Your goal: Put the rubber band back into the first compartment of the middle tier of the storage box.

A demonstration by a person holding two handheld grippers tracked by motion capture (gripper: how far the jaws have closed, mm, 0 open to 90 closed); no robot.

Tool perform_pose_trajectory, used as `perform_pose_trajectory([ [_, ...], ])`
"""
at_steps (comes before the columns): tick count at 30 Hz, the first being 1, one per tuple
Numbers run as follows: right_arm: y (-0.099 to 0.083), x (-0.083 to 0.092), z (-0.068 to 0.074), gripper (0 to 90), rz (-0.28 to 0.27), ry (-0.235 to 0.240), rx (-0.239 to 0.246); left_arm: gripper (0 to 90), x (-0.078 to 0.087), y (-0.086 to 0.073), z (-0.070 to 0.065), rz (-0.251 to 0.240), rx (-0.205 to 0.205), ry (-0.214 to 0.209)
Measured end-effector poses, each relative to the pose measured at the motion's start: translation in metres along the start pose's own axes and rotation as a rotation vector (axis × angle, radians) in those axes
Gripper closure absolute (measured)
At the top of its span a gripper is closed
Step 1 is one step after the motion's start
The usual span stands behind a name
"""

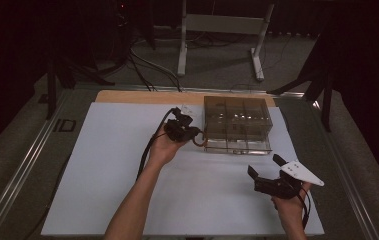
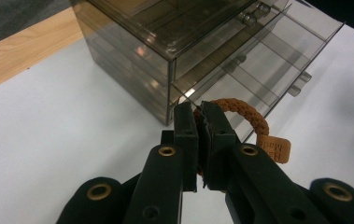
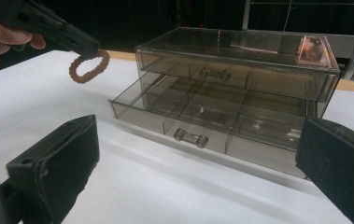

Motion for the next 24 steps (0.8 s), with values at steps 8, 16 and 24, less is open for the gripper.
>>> perform_pose_trajectory([
  [8, 0.000, 0.001, 0.000, 0.0, -0.003, -0.001, 0.000, 88.2, -0.004, 0.006, -0.004, -0.007, 0.000, 0.000],
  [16, 0.001, 0.001, -0.001, 0.0, -0.004, -0.001, -0.002, 88.2, -0.009, 0.010, -0.005, -0.008, 0.006, 0.002],
  [24, 0.000, 0.001, 0.000, 0.0, -0.003, -0.001, -0.002, 88.2, -0.015, 0.014, -0.008, -0.008, 0.008, 0.003],
])
Point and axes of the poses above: each handheld gripper's, and its own axes: x roughly backward along the jaws, y roughly out of its top, z roughly to its left, the point moved 6 cm from there along -x, roughly forward along the jaws, and after that the axes turned 7 degrees about z, right-handed, at the moved point
